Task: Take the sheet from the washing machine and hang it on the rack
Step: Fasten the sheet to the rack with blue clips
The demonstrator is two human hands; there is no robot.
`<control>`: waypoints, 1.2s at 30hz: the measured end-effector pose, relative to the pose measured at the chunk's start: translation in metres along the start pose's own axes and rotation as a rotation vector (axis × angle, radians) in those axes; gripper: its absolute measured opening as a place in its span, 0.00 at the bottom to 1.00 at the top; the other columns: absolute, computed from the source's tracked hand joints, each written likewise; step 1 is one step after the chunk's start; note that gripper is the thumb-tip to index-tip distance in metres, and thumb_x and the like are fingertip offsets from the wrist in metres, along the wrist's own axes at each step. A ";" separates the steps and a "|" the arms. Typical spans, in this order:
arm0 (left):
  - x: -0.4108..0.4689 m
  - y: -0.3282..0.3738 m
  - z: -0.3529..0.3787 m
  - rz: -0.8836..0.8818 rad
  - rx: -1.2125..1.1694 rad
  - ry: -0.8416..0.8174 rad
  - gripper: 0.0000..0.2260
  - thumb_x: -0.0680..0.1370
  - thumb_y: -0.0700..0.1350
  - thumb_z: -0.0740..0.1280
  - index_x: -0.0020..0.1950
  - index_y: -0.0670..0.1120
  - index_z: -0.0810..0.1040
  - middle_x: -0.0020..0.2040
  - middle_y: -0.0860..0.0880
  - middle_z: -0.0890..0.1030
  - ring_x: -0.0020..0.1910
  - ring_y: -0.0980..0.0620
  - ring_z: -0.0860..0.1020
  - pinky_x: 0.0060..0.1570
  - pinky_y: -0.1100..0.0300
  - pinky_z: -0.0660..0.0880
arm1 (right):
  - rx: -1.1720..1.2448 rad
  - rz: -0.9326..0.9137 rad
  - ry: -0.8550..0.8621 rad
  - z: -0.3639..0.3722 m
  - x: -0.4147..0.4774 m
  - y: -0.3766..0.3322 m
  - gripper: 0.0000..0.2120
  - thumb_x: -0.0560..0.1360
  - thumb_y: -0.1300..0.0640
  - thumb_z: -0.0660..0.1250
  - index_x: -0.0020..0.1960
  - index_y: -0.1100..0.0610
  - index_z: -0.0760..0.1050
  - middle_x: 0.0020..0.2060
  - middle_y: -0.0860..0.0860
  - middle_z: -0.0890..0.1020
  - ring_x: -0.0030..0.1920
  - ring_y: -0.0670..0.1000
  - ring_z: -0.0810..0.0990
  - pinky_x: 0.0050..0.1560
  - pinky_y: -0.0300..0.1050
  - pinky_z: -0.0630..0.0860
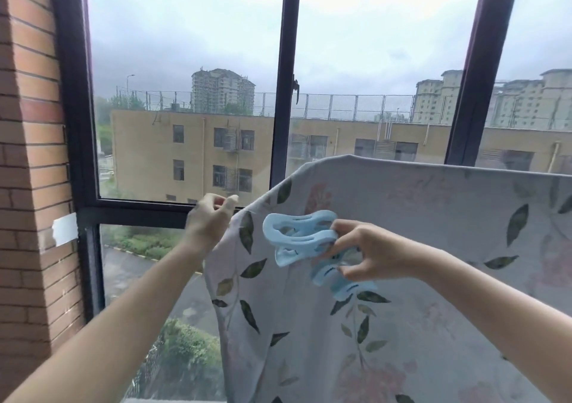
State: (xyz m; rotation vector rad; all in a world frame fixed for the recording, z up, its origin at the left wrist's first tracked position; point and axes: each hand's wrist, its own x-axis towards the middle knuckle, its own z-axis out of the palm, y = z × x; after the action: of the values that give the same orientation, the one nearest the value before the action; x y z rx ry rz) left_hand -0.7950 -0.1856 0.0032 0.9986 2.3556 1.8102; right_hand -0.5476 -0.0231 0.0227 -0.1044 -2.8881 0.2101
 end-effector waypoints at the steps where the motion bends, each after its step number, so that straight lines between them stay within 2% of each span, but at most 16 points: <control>1: -0.007 0.014 0.003 -0.093 -0.133 -0.244 0.26 0.74 0.63 0.63 0.60 0.44 0.73 0.53 0.42 0.79 0.47 0.46 0.79 0.48 0.53 0.75 | -0.016 -0.018 0.042 -0.001 -0.002 0.001 0.18 0.68 0.50 0.67 0.57 0.44 0.81 0.51 0.42 0.74 0.55 0.44 0.74 0.59 0.46 0.73; 3: -0.015 0.035 0.008 -0.257 -0.267 -0.615 0.36 0.66 0.70 0.64 0.62 0.43 0.73 0.56 0.39 0.80 0.50 0.44 0.80 0.49 0.51 0.77 | -0.052 -0.044 0.136 -0.006 -0.010 0.006 0.19 0.68 0.49 0.68 0.58 0.42 0.80 0.53 0.42 0.74 0.57 0.43 0.73 0.60 0.46 0.73; 4: -0.018 0.043 0.011 -0.274 -0.316 -0.721 0.37 0.65 0.70 0.64 0.62 0.43 0.74 0.58 0.38 0.80 0.52 0.43 0.80 0.51 0.51 0.77 | -0.071 -0.061 0.179 -0.010 -0.015 0.009 0.19 0.68 0.49 0.68 0.59 0.41 0.79 0.54 0.43 0.74 0.57 0.43 0.72 0.60 0.46 0.74; 6: -0.023 0.057 0.019 -0.265 -0.395 -0.810 0.34 0.67 0.66 0.66 0.63 0.42 0.75 0.59 0.39 0.80 0.54 0.43 0.80 0.53 0.53 0.78 | -0.111 -0.102 0.257 -0.016 -0.026 0.014 0.20 0.68 0.48 0.67 0.59 0.40 0.78 0.55 0.44 0.74 0.57 0.45 0.72 0.57 0.46 0.75; 9: -0.029 0.079 0.038 -0.232 -0.415 -0.759 0.31 0.67 0.60 0.70 0.62 0.41 0.75 0.55 0.40 0.82 0.50 0.46 0.82 0.51 0.56 0.79 | -0.166 -0.160 0.310 -0.025 -0.046 0.025 0.21 0.68 0.47 0.64 0.61 0.39 0.77 0.57 0.44 0.73 0.57 0.48 0.74 0.55 0.45 0.77; 12: -0.033 0.113 0.053 -0.102 -0.341 -0.602 0.34 0.63 0.60 0.75 0.60 0.40 0.76 0.51 0.41 0.84 0.47 0.46 0.83 0.47 0.57 0.81 | -0.174 -0.159 0.317 -0.040 -0.070 0.048 0.22 0.68 0.46 0.66 0.62 0.37 0.75 0.64 0.40 0.67 0.58 0.45 0.72 0.57 0.43 0.75; 15: -0.029 0.161 0.047 0.117 -0.184 -0.451 0.41 0.47 0.67 0.79 0.51 0.43 0.81 0.47 0.44 0.85 0.46 0.48 0.84 0.48 0.60 0.80 | -0.149 -0.116 0.287 -0.056 -0.098 0.080 0.26 0.69 0.47 0.69 0.65 0.35 0.70 0.70 0.35 0.58 0.59 0.42 0.70 0.60 0.42 0.73; 16: -0.028 0.182 0.048 0.192 -0.132 -0.397 0.37 0.48 0.66 0.79 0.49 0.45 0.81 0.46 0.45 0.85 0.45 0.49 0.84 0.50 0.60 0.80 | -0.140 -0.099 0.286 -0.065 -0.108 0.093 0.27 0.68 0.46 0.68 0.66 0.34 0.68 0.70 0.34 0.57 0.59 0.41 0.70 0.60 0.43 0.73; 18: -0.022 0.217 0.051 0.352 0.026 -0.194 0.23 0.62 0.57 0.78 0.50 0.44 0.81 0.48 0.45 0.84 0.44 0.50 0.82 0.52 0.58 0.79 | -0.131 -0.080 0.278 -0.076 -0.120 0.113 0.29 0.67 0.45 0.67 0.66 0.33 0.66 0.70 0.33 0.57 0.60 0.41 0.71 0.60 0.47 0.74; 19: -0.020 0.236 0.056 0.459 0.178 -0.057 0.18 0.67 0.51 0.77 0.53 0.43 0.80 0.49 0.45 0.83 0.46 0.49 0.80 0.51 0.58 0.77 | -0.136 -0.071 0.273 -0.082 -0.123 0.123 0.30 0.67 0.46 0.67 0.66 0.32 0.65 0.70 0.33 0.57 0.60 0.41 0.71 0.60 0.48 0.74; 21: -0.017 0.268 0.074 0.647 0.461 0.108 0.17 0.70 0.45 0.76 0.56 0.42 0.79 0.52 0.45 0.82 0.47 0.49 0.77 0.49 0.58 0.74 | -0.136 -0.060 0.251 -0.094 -0.128 0.139 0.30 0.67 0.47 0.68 0.67 0.33 0.65 0.70 0.34 0.57 0.61 0.41 0.71 0.61 0.48 0.73; 26: -0.006 0.294 0.113 0.697 0.762 0.059 0.14 0.71 0.41 0.75 0.54 0.42 0.79 0.50 0.45 0.82 0.44 0.50 0.76 0.43 0.60 0.70 | -0.112 -0.085 0.262 -0.115 -0.125 0.156 0.29 0.68 0.50 0.69 0.66 0.36 0.67 0.70 0.36 0.60 0.63 0.43 0.69 0.63 0.47 0.72; 32: -0.003 0.311 0.130 0.719 0.873 -0.036 0.11 0.71 0.43 0.75 0.49 0.46 0.77 0.46 0.49 0.79 0.42 0.51 0.75 0.40 0.60 0.69 | -0.162 -0.079 0.231 -0.119 -0.122 0.167 0.30 0.68 0.50 0.69 0.67 0.35 0.65 0.71 0.37 0.58 0.63 0.42 0.69 0.61 0.43 0.71; 36: -0.002 0.315 0.142 0.755 0.912 -0.106 0.11 0.71 0.44 0.75 0.51 0.44 0.78 0.45 0.49 0.77 0.43 0.51 0.74 0.42 0.60 0.68 | -0.194 -0.034 0.228 -0.121 -0.114 0.168 0.29 0.69 0.50 0.70 0.68 0.36 0.65 0.73 0.40 0.55 0.66 0.45 0.67 0.63 0.42 0.69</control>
State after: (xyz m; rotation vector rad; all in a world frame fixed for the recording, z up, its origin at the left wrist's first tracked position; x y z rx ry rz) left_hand -0.5909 -0.0222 0.2292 2.2124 2.9825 0.5557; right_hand -0.3983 0.1485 0.0870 -0.1056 -2.6734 -0.0847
